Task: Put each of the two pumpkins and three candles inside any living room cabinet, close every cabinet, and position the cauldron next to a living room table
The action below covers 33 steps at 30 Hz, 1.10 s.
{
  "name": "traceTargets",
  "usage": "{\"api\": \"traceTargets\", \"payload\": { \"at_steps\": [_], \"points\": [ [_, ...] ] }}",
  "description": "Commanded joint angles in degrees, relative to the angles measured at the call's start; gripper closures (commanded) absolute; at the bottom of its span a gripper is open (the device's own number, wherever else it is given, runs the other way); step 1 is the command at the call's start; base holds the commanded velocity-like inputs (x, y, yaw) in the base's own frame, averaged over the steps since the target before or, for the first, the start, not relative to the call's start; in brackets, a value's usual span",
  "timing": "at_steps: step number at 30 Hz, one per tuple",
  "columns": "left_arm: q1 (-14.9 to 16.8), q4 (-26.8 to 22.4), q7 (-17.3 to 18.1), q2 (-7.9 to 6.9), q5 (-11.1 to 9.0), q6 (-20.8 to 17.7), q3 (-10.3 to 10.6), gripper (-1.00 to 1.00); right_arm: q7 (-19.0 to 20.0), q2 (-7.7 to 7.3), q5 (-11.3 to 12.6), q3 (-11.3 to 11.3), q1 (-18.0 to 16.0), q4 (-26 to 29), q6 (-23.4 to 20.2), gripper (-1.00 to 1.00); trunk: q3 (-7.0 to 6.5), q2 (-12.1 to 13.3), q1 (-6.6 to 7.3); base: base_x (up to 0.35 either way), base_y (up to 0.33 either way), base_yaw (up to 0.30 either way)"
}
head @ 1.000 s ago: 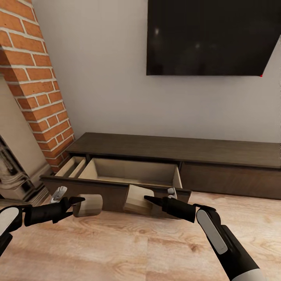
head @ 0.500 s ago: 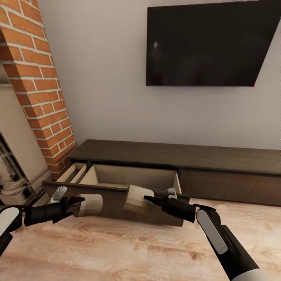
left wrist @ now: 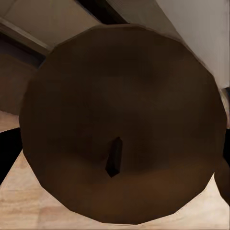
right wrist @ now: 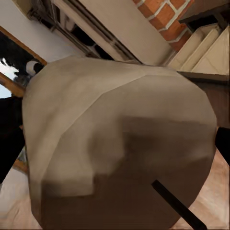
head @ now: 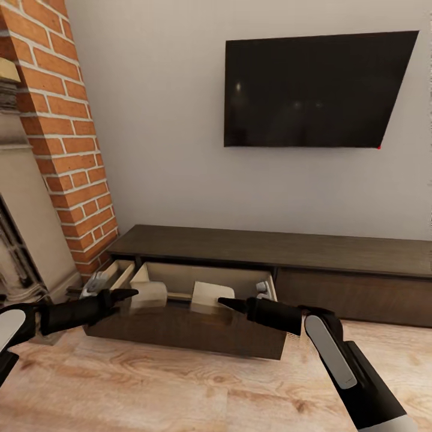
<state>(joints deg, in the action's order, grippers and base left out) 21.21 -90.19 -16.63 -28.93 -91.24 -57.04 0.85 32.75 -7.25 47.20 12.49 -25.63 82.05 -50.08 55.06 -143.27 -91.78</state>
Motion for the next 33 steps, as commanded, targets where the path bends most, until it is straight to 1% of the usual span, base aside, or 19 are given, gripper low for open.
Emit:
{"api": "traceTargets", "payload": {
  "at_steps": [1, 3, 5, 6, 7, 10, 12, 15, 17, 21, 26, 33],
  "points": [
    [0.0, -0.4, -0.5, -0.05, -0.2, -0.1, 0.2, 1.00, -1.7, -0.04, -0.1, 0.0, 0.0, 1.3, -1.0, 1.00, -0.17, 0.0, 0.03, 0.000, 0.000, 0.000],
    [0.1, -0.7, -0.6, -0.03, 0.2, -0.1, 0.7, 1.00, -5.9, -0.04, -0.1, 0.1, 0.0, 3.4, -1.9, 1.00, -0.61, 0.0, 0.08, 0.000, 0.000, 0.000],
    [0.1, -0.9, -0.8, -0.02, 0.5, 0.0, 1.8, 1.00, -10.5, 0.00, 0.0, 0.1, 0.0, 4.8, -2.4, 1.00, -1.01, 0.5, 0.36, 0.000, 0.000, 0.000],
    [0.1, -0.9, -1.0, 0.00, 0.7, 0.0, 2.7, 1.00, -13.9, 0.02, 0.0, 0.2, 0.0, 5.4, -2.7, 1.00, -1.19, 0.9, 0.58, 0.000, 0.000, 0.000],
    [0.1, -0.9, -1.5, 0.00, 0.9, 0.1, 3.1, 1.00, -16.1, 0.03, 0.0, 0.2, 0.0, 5.6, -2.9, 1.00, -1.36, 1.3, 0.80, 0.000, 0.000, 0.000],
    [0.1, -0.9, -5.1, 0.25, 1.8, 0.2, 3.6, 1.00, -22.3, 0.04, -0.1, 0.4, 0.0, 6.3, -3.3, 1.00, -1.90, 2.5, 1.46, 0.000, 0.000, 0.000],
    [0.1, -0.9, -7.8, 0.58, 2.1, 0.2, 3.7, 1.00, -27.4, 0.05, -0.1, 0.5, 0.0, 6.5, -3.3, 1.00, -2.26, 3.3, 1.89, 0.000, 0.000, 0.000],
    [0.2, -1.0, -10.0, 1.10, 2.3, 0.3, 3.7, 1.00, -36.1, 0.24, -0.1, 1.1, 0.0, 6.7, -3.3, 1.00, -2.80, 4.5, 2.55, 0.000, 0.000, 0.000],
    [0.3, -1.0, -10.6, 1.23, 2.4, 0.3, 3.8, 1.00, -39.2, 0.37, -0.1, 2.2, 0.0, 6.7, -3.2, 1.00, -3.16, 5.3, 2.99, 0.000, 0.000, 0.000],
    [0.3, -1.0, -10.9, 1.32, 3.1, 0.3, 3.8, 1.00, -41.6, 0.45, -0.1, 3.5, 0.0, 6.7, -3.3, 1.00, -3.88, 6.9, 3.87, 0.000, 0.000, 0.000],
    [0.4, -1.0, -10.6, 1.36, 3.1, 0.2, 3.7, 1.00, -41.9, 0.48, 0.0, 3.6, 0.0, 6.6, -3.5, 1.00, -4.78, 8.9, 4.97, 0.000, 0.000, 0.000],
    [0.3, -0.9, -10.1, 1.40, 2.2, 0.2, 3.5, 1.00, -41.7, 0.43, 0.9, 3.5, 0.0, 6.6, -3.6, 1.00, -6.03, 11.7, 6.51, 0.000, 0.000, 0.000]
  ]
}}
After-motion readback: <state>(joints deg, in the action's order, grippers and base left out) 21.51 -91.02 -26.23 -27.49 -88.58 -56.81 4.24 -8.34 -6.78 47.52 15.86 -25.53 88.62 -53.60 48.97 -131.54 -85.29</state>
